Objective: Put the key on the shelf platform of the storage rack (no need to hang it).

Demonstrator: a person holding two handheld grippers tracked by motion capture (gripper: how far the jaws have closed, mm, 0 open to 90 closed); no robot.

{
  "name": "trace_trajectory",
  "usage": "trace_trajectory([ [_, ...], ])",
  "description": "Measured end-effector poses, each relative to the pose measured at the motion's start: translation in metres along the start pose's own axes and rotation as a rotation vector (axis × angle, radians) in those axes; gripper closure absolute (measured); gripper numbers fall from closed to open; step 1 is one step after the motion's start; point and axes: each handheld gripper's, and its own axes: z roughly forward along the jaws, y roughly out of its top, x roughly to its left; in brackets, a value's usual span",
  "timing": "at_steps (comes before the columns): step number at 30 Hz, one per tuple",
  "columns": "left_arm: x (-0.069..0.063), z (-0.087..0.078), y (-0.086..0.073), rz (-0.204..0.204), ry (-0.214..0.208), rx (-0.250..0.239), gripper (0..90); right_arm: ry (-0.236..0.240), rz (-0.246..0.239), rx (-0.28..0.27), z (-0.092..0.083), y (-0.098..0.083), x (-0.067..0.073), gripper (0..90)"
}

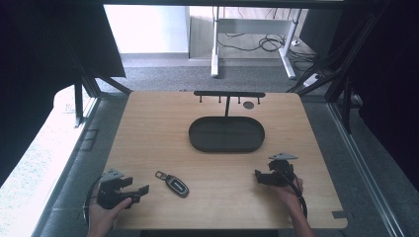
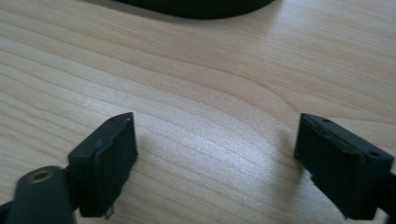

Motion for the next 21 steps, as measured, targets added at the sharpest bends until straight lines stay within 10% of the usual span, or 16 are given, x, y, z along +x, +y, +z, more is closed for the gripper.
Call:
trace_trajectory([
  [12,0.004,-0.003,-0.001,-0.006,-0.011,-0.010,22.8,0.025,-0.018,-0.117,-0.033,-0.001,-0.007,24.2],
  [21,0.002,-0.002,0.000,-0.006,-0.007,-0.006,22.8,0.055,-0.044,-0.103,-0.046,0.005,-0.007,30.6],
])
